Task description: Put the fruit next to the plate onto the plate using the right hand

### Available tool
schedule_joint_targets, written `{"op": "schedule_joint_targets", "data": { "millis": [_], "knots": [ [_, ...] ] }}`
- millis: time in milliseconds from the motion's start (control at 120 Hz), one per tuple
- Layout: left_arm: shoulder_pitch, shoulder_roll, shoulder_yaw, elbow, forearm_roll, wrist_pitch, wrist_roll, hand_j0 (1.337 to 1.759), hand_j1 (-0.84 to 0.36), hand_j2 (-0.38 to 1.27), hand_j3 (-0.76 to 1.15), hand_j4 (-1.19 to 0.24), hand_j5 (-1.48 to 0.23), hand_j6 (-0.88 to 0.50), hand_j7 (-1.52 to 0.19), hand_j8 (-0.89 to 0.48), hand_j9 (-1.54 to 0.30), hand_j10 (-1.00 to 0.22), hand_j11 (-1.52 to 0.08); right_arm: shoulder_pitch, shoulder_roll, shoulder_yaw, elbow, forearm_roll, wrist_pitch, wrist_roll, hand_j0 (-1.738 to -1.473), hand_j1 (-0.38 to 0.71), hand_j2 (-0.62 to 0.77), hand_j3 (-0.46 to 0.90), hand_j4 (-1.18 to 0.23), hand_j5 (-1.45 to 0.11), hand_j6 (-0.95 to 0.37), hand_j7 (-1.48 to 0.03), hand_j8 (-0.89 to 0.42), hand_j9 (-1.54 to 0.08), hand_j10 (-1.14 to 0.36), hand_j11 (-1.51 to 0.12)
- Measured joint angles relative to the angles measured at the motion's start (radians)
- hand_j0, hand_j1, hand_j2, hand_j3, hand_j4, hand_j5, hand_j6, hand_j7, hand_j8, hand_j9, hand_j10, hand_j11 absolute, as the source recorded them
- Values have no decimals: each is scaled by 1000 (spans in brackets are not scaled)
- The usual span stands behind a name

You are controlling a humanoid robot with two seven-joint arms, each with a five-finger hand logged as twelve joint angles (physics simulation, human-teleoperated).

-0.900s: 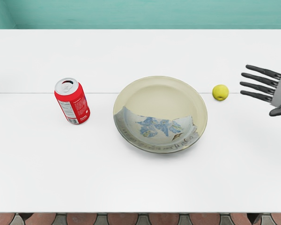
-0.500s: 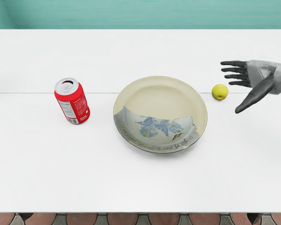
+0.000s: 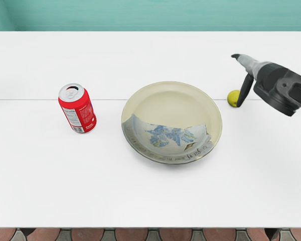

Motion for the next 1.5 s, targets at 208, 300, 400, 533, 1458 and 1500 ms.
{"op": "schedule_joint_targets", "data": {
  "millis": [208,300,400,533,1458,1500],
  "knots": [
    [0,0,0,0,0,0,0,1658,349,0,0,0,0,0,0,0,0,0,0,-7,135,-51,-189,-5,-31,0,-1658,-306,-6,0,-41,-49,-43,-49,-41,-49,-40,-49],
    [0,0,0,0,0,0,0,1658,349,0,0,0,0,0,0,0,0,0,0,-26,159,-55,-224,-4,-43,0,-1658,-274,-11,0,-67,-84,-69,-83,-68,-84,-67,-83],
    [0,0,0,0,0,0,0,1658,349,0,0,0,0,0,0,0,0,0,0,-39,170,-58,-242,-4,-52,0,-1658,-205,-22,0,-125,-158,-126,-158,-125,-158,-124,-158],
    [0,0,0,0,0,0,0,1658,349,0,0,0,0,0,0,0,0,0,0,-45,174,-61,-249,-2,-56,0,-1658,-95,-41,0,-217,-278,-218,-277,-217,-278,-216,-278],
    [0,0,0,0,0,0,1,1658,349,0,0,0,0,0,0,0,0,0,0,-50,110,10,-194,186,-31,0,-1657,259,27,0,-546,-670,-501,-688,-402,-684,-539,-682],
    [0,0,0,0,0,0,0,1658,349,0,0,0,0,0,0,0,0,0,0,-51,86,53,-157,199,-13,0,-1657,241,78,0,-542,-678,-507,-689,-415,-687,-530,-684]
  ]
}}
